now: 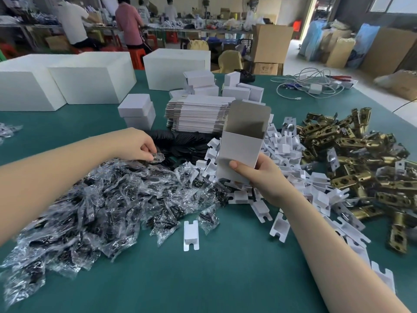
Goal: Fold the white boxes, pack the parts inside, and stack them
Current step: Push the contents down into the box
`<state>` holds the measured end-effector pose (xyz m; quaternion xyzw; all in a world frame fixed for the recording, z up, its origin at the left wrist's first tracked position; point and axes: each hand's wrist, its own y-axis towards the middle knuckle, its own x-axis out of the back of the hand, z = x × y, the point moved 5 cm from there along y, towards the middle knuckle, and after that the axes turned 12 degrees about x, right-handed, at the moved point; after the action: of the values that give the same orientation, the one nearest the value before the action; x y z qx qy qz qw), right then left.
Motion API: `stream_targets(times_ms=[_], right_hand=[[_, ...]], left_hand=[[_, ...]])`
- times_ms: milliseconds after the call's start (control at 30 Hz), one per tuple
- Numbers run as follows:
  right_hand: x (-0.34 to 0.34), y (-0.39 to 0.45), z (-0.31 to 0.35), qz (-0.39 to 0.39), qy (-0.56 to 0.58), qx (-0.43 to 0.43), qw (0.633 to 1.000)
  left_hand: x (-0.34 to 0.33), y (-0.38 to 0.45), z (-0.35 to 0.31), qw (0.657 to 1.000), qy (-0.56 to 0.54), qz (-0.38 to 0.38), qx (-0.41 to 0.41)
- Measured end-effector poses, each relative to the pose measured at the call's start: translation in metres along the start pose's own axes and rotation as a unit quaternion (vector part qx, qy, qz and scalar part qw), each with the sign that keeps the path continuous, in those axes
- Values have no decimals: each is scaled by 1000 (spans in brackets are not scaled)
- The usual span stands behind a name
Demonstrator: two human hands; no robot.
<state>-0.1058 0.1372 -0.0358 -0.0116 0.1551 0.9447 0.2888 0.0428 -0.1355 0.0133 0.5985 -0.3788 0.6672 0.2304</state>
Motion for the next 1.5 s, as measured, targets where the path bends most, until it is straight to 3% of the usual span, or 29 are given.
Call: stream_targets(times_ms=[200, 267, 367, 467, 600, 733, 800, 867, 933, 1033, 1100, 1367, 1500], right_hand=[[1, 1, -1, 0, -6, -2, 1000], [1, 1, -1, -1, -8, -3, 1000], [2, 1, -2, -1, -8, -3, 1000], [2, 1, -2, -2, -8, -7, 1000], [1, 0, -1, -2, -13, -7, 1000], [2, 1, -1, -3, -20, -4, 1000], [1, 1, -1, 0, -15, -2, 1000], [2, 0, -1, 4, -14, -3, 1000], [1, 0, 0, 6, -15, -5, 1000], [1, 0, 0, 6, -20, -7, 1000], [1, -1, 1, 7, -22, -7, 1000], [1, 1, 1, 10, -20, -2, 1000], [2, 1, 0, 4, -8, -11, 1000]], left_hand=[[12, -1, -1, 993, -105, -55, 27], [16, -1, 1, 974, -210, -68, 44], [16, -4, 3, 877, -472, -28, 85], [15, -8, -3, 776, -621, 19, 109], [28, -16, -20, 727, -680, -2, 97], [74, -41, -67, 665, -742, -59, -60], [95, -60, -100, 682, -707, -68, -175], [109, -79, -132, 762, -577, -110, -273], [110, -88, -155, 831, -433, -164, -307], [103, -90, -174, 881, -283, -227, -303], [94, -89, -180, 895, -220, -256, -290], [89, -80, -179, 909, -172, -270, -267], [88, -80, -177, 901, -130, -316, -269]])
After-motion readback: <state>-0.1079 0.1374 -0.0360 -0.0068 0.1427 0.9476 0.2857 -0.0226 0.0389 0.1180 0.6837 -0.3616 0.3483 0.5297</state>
